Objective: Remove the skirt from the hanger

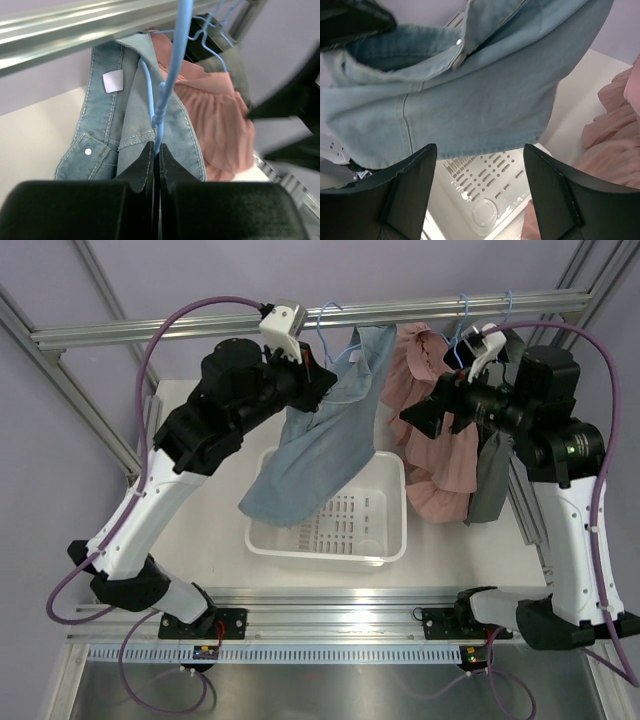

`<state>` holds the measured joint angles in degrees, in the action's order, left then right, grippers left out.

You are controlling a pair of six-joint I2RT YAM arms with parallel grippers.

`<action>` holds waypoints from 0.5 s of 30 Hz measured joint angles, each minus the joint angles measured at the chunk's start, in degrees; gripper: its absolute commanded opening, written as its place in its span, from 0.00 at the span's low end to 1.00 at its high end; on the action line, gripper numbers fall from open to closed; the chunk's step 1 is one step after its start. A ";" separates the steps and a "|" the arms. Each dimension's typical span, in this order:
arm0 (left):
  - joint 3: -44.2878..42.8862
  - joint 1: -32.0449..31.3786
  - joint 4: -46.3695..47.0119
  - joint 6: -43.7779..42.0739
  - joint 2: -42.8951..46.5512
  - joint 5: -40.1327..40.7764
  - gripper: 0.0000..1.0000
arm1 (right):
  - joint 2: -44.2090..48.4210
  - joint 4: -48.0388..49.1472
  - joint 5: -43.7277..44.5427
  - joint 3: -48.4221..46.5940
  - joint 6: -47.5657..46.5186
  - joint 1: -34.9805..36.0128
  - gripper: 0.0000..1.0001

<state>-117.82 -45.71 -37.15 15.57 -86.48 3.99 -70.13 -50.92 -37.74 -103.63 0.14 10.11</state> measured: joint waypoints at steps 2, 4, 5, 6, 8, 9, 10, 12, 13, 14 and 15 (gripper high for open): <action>1.57 -0.11 -0.61 0.55 2.34 -1.66 0.00 | -2.82 0.61 4.07 -3.65 2.84 3.37 0.78; 2.97 -0.26 -0.66 1.01 4.00 -2.97 0.00 | -5.40 1.60 8.50 -7.65 6.08 6.64 0.79; 3.65 -0.42 -0.68 1.22 4.59 -3.48 0.00 | -6.51 2.05 10.40 -9.42 7.63 8.11 0.79; 4.28 -0.61 -0.72 1.42 5.03 -3.87 0.00 | -7.37 2.64 12.09 -10.95 9.01 9.62 0.79; 5.27 -1.07 -0.72 1.75 5.29 -4.44 0.00 | -8.70 3.69 15.19 -13.35 11.23 12.04 0.79; 5.79 -1.31 -0.70 1.92 5.29 -4.74 0.00 | -9.20 4.22 16.39 -14.16 12.07 13.20 0.79; 6.23 -1.51 -0.76 2.08 5.27 -4.94 0.00 | -9.66 4.63 17.73 -14.80 12.79 14.38 0.78; 6.78 -1.92 -1.01 2.29 5.11 -5.18 0.00 | -10.56 5.31 20.31 -15.72 13.46 16.57 0.78; 6.84 -2.05 -1.03 2.32 5.09 -5.22 0.00 | -10.84 5.60 21.42 -15.76 13.55 17.46 0.77; 6.86 -2.19 -1.14 2.38 5.05 -5.27 0.00 | -11.17 5.73 22.77 -15.76 13.55 18.38 0.74; 6.86 -2.32 -1.20 2.43 5.05 -5.29 0.00 | -11.43 5.75 24.26 -15.67 13.44 19.15 0.74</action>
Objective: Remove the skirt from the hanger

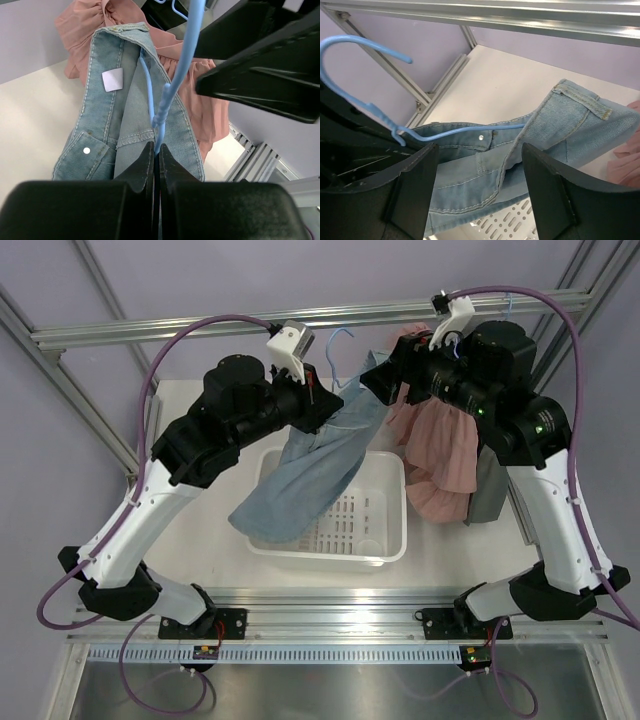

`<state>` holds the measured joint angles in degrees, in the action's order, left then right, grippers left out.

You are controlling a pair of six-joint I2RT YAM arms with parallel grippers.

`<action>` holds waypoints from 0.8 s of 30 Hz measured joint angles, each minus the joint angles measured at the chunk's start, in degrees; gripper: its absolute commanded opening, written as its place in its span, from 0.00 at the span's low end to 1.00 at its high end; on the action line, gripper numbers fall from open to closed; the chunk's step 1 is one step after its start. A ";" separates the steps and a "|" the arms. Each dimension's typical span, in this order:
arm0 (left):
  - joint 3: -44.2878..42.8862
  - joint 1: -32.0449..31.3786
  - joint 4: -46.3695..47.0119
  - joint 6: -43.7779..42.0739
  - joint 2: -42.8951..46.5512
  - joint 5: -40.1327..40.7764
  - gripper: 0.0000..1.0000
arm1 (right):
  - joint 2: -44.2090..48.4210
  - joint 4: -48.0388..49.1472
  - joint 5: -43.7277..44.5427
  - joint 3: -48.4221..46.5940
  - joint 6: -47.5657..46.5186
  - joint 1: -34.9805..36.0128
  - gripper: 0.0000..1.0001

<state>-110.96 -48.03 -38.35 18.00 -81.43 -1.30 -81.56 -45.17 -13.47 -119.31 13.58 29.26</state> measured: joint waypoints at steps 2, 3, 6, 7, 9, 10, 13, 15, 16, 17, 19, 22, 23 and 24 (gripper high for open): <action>0.00 -0.07 -0.02 0.02 0.07 0.02 0.00 | -0.28 -0.04 2.51 0.52 -0.37 1.11 0.71; 0.00 -0.09 -0.04 0.02 0.07 0.02 0.00 | -0.37 -0.07 3.78 0.96 -0.68 1.38 0.70; 0.00 -0.07 -0.17 0.04 0.09 0.00 0.00 | -0.50 -0.13 7.19 2.34 -1.62 1.64 0.65; 0.02 -0.09 -0.17 0.04 0.13 0.00 0.00 | -0.76 -0.15 8.26 2.47 -2.01 1.66 0.63; 0.55 -0.09 -0.17 0.07 0.52 -0.04 0.00 | -1.49 -0.09 10.29 2.49 -2.75 1.68 0.58; 0.90 -0.09 -0.22 0.07 0.81 -0.07 0.00 | -1.90 -0.09 11.19 2.49 -3.21 1.73 0.55; 2.05 -0.09 -0.50 0.09 2.08 -0.07 0.00 | -3.39 -0.09 12.76 2.49 -4.31 1.73 0.31; 3.04 -0.07 -0.66 0.09 3.10 -0.02 0.00 | -4.22 -0.07 13.05 2.47 -4.98 1.75 0.10; 3.72 -0.07 -0.66 0.09 3.63 0.02 0.00 | -4.68 -0.09 13.27 2.43 -5.51 1.77 0.00; 4.26 -0.02 -0.76 0.09 4.15 0.04 0.00 | -4.92 -0.09 13.40 2.36 -5.57 1.79 0.00; 5.95 -0.02 -0.76 0.07 5.53 0.04 0.00 | -5.53 -0.15 13.40 1.81 -6.05 1.77 0.00; 8.90 -0.02 -0.55 -0.11 8.02 0.02 0.00 | -6.29 -0.35 13.00 0.07 -6.34 1.46 0.00; 9.64 -0.02 -0.55 -0.24 8.74 0.00 0.00 | -6.64 -0.50 12.39 -0.94 -6.34 0.94 0.00; 10.23 -0.02 -0.50 -0.42 9.35 0.00 0.00 | -7.04 -0.68 11.56 -2.14 -6.29 0.13 0.00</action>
<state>-100.73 -48.05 -38.85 17.58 -72.07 -1.30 -88.60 -45.84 -1.91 -121.45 7.29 29.39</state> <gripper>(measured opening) 0.028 0.010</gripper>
